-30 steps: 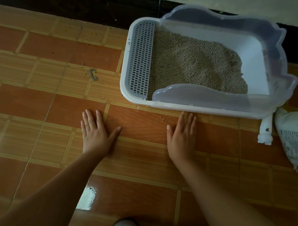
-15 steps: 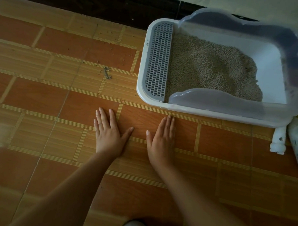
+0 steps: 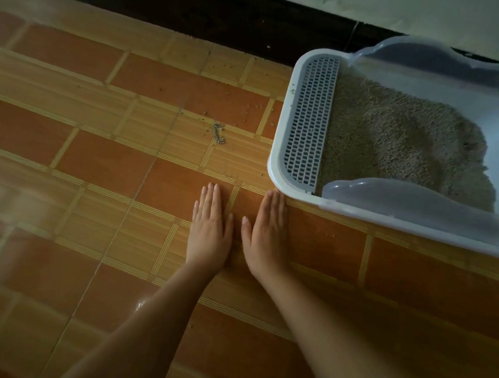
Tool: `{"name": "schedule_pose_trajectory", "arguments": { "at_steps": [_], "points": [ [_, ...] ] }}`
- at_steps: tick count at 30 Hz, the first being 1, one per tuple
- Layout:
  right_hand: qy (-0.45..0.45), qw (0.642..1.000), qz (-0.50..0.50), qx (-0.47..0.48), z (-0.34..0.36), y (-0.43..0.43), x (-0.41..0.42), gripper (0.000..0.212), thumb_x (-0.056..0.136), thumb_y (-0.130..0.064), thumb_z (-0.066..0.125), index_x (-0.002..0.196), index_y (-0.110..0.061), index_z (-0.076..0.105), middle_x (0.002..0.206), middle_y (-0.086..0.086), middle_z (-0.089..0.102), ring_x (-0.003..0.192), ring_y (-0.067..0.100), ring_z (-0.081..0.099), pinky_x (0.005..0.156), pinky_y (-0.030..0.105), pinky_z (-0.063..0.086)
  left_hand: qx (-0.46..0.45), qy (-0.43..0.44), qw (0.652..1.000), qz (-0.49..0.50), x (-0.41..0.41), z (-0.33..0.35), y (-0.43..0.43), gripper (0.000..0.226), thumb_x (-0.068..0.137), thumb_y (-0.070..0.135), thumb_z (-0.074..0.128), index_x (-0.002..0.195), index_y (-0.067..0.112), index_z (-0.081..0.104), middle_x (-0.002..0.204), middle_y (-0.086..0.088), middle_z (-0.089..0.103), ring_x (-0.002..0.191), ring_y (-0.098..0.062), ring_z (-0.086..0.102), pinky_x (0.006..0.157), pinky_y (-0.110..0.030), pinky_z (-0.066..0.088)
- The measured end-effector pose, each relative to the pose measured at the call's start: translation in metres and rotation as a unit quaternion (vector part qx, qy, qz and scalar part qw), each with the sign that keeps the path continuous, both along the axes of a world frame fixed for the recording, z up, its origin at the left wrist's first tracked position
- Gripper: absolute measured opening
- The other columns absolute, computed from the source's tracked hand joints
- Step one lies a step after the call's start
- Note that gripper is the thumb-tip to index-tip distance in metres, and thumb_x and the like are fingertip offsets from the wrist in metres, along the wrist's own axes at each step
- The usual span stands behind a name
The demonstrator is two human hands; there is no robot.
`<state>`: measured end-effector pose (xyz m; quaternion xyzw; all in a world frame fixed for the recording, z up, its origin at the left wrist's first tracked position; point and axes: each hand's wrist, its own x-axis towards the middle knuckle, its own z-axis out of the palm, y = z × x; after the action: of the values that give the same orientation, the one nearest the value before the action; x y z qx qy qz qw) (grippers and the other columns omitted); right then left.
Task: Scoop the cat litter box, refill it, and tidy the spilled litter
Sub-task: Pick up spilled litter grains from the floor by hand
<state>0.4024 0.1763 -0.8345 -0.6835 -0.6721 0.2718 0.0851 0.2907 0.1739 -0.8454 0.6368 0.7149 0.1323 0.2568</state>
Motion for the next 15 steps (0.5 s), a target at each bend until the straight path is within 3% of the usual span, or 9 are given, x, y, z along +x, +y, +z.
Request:
{"name": "schedule_pose_trajectory", "arguments": {
  "at_steps": [4,6,9,15],
  "points": [
    [0.045,0.996,0.069,0.032,-0.001,0.012,0.008,0.061,0.098,-0.036,0.020,0.147,-0.008,-0.003,0.157,0.007,0.000,0.138,0.009,-0.012,0.113,0.025,-0.005,0.021,0.023,0.999,-0.013,-0.005,-0.008,0.002,0.070,0.089,0.048,0.007,0.148,0.013,0.003,0.151,0.007,-0.003,0.140,-0.003,-0.010,0.112,-0.017,-0.011],
    [0.034,0.995,0.061,0.066,-0.006,0.008,0.018,0.060,0.095,-0.035,0.014,0.147,-0.006,0.009,0.155,0.010,0.014,0.140,0.012,0.001,0.115,0.028,0.007,0.024,0.032,0.999,-0.017,-0.007,-0.009,0.002,0.067,0.090,0.046,0.008,0.148,0.013,0.006,0.149,0.009,-0.002,0.140,-0.002,-0.009,0.111,-0.016,-0.011],
    [0.022,0.993,0.065,0.098,-0.011,-0.006,0.041,0.055,0.095,-0.029,0.021,0.144,-0.006,0.020,0.150,0.011,0.031,0.139,0.018,0.019,0.112,0.038,0.026,0.023,0.043,0.999,-0.016,-0.007,-0.004,0.002,0.062,0.094,0.042,0.014,0.148,0.014,0.007,0.149,0.010,-0.002,0.139,-0.001,-0.009,0.110,-0.014,-0.013],
    [-0.030,0.991,0.119,0.056,-0.010,-0.001,0.065,0.061,0.092,-0.042,0.010,0.146,-0.016,0.000,0.156,0.004,0.014,0.144,0.015,0.004,0.117,0.037,0.018,-0.007,0.074,0.996,-0.054,-0.011,0.010,0.001,0.056,0.101,0.038,0.019,0.150,0.016,0.003,0.154,0.006,-0.006,0.136,0.000,-0.014,0.110,-0.016,-0.014]
  ]
}}
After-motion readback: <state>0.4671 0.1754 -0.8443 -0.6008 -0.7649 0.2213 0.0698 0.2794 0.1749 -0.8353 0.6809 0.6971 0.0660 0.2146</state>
